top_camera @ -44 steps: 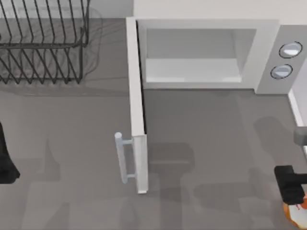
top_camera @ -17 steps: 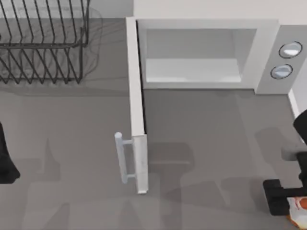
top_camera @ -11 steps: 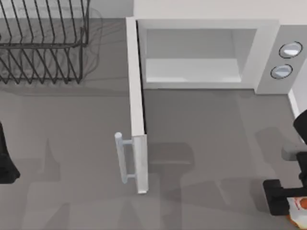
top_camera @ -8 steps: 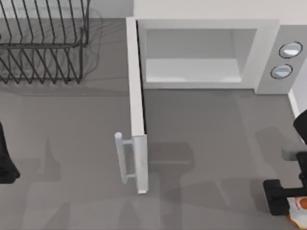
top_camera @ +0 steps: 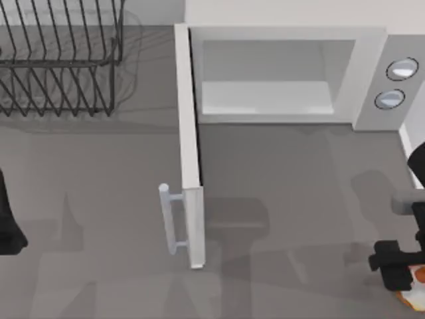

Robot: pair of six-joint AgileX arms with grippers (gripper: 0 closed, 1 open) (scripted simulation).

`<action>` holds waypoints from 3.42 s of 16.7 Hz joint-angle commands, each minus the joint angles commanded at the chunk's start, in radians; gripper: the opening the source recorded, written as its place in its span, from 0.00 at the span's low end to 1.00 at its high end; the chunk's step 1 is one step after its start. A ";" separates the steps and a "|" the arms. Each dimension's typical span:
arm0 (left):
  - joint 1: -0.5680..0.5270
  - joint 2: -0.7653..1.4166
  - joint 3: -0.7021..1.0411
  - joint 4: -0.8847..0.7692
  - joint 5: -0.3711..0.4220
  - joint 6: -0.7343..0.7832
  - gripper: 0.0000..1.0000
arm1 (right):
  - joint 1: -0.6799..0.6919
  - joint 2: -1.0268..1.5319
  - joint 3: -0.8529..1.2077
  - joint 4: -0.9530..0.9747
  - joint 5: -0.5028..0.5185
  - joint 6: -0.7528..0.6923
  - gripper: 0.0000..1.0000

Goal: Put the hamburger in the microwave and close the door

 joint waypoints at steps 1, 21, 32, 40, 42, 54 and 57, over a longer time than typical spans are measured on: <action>0.000 0.000 0.000 0.000 0.000 0.000 1.00 | 0.000 -0.014 0.026 -0.043 0.000 0.000 0.00; 0.000 0.000 0.000 0.000 0.000 0.000 1.00 | 0.061 0.041 0.296 -0.089 0.113 0.001 0.00; 0.000 0.000 0.000 0.000 0.000 0.000 1.00 | 0.248 0.560 0.441 0.978 0.469 0.004 0.00; 0.000 0.000 0.000 0.000 0.000 0.000 1.00 | 0.318 0.745 0.479 1.369 0.616 -0.001 0.00; 0.000 0.000 0.000 0.000 0.000 0.000 1.00 | 0.318 0.746 0.479 1.372 0.617 -0.001 0.00; 0.000 0.000 0.000 0.000 0.000 0.000 1.00 | 0.265 0.917 0.800 1.270 0.541 -0.014 0.00; 0.000 0.000 0.000 0.000 0.000 0.000 1.00 | 0.232 1.004 0.967 1.226 0.512 -0.034 0.00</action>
